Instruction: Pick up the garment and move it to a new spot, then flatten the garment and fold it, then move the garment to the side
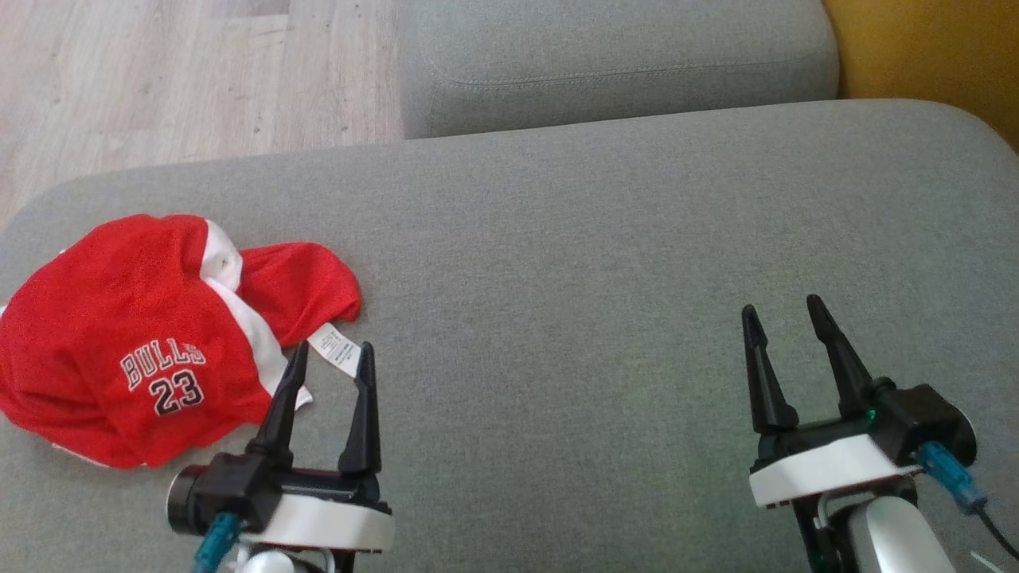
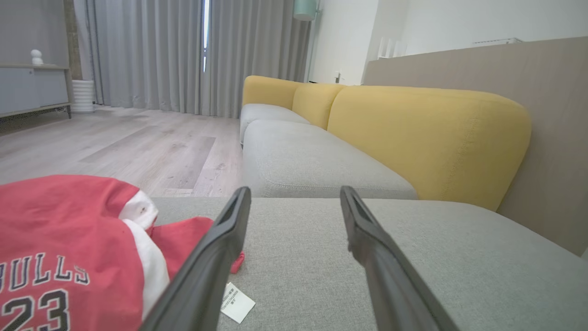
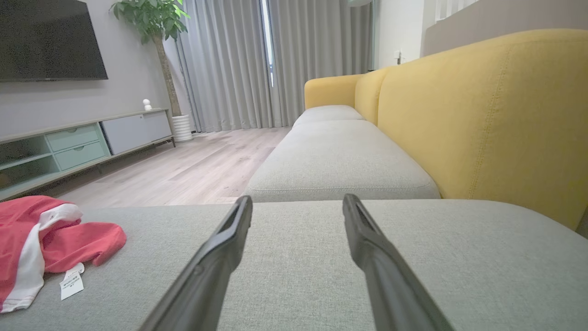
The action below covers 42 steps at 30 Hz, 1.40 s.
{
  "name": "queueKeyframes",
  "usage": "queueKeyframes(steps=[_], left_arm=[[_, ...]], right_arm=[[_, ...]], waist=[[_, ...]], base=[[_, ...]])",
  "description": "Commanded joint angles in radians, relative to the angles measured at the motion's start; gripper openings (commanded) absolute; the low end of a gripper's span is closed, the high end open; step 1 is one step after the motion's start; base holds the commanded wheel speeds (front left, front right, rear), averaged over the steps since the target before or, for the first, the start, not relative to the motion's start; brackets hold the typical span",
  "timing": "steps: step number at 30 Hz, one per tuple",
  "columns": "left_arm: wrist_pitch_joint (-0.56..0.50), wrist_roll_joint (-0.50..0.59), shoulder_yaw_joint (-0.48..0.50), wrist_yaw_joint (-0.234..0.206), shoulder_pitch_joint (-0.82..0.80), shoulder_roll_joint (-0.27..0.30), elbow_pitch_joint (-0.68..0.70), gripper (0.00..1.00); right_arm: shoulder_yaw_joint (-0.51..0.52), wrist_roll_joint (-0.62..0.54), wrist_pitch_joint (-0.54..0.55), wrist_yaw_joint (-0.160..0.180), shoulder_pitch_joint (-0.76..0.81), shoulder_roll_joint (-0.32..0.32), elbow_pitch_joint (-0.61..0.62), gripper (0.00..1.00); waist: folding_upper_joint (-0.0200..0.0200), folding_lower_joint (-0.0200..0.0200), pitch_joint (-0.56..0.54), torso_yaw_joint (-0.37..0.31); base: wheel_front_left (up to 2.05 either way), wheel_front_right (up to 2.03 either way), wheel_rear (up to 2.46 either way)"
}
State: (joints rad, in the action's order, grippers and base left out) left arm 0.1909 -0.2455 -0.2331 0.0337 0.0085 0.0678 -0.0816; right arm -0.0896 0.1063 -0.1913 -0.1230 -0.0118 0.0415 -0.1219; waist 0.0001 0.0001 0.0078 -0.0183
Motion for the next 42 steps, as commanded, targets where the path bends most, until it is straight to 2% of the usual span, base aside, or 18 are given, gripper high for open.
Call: queueKeyframes(steps=[1, 7, 10, 17, 22, 32, 42], left_arm=[[0.014, 0.031, 0.015, -0.008, -0.030, 0.013, 0.038, 1.00], [0.032, 0.088, -0.010, -0.035, -0.032, 0.019, 0.043, 1.00], [0.041, 0.081, -0.004, -0.033, -0.028, 0.013, 0.050, 1.00], [0.062, -0.050, 0.068, 0.041, 0.005, -0.015, 0.054, 1.00], [0.071, -0.121, 0.055, 0.077, 0.020, -0.017, 0.033, 1.00], [0.071, -0.149, 0.041, 0.085, 0.017, -0.017, -0.034, 1.00], [0.071, -0.144, 0.045, 0.084, 0.012, -0.017, -0.035, 1.00]], right_arm=[[-0.025, -0.031, -0.014, -0.006, -0.057, 0.008, 0.043, 1.00], [-0.033, -0.078, -0.032, -0.007, -0.056, 0.008, 0.056, 1.00], [-0.030, -0.058, -0.041, -0.007, -0.049, 0.008, 0.054, 1.00], [-0.022, 0.077, -0.061, -0.007, -0.035, 0.009, 0.024, 1.00], [-0.028, 0.174, -0.071, -0.008, -0.025, 0.009, -0.004, 1.00], [-0.041, 0.191, -0.071, -0.008, -0.025, 0.009, -0.054, 1.00], [-0.041, 0.193, -0.071, -0.008, -0.023, 0.009, -0.057, 1.00]], waist=[[-0.0001, -0.0001, 0.000, 0.000], [-0.0001, -0.0001, -0.001, 0.000], [-0.0001, -0.0001, -0.003, 0.001], [-0.0001, -0.0001, -0.007, 0.002], [-0.0001, -0.0001, -0.010, 0.001], [-0.0001, -0.0001, -0.015, -0.005], [-0.0001, -0.0001, -0.021, -0.002]], base=[[0.00, 0.00, 0.00], [0.00, 0.00, 0.00], [0.00, 0.00, 0.00], [0.00, 0.00, 0.00], [0.00, 0.00, 0.00], [0.00, 0.00, 0.00], [0.00, 0.00, 0.00]])
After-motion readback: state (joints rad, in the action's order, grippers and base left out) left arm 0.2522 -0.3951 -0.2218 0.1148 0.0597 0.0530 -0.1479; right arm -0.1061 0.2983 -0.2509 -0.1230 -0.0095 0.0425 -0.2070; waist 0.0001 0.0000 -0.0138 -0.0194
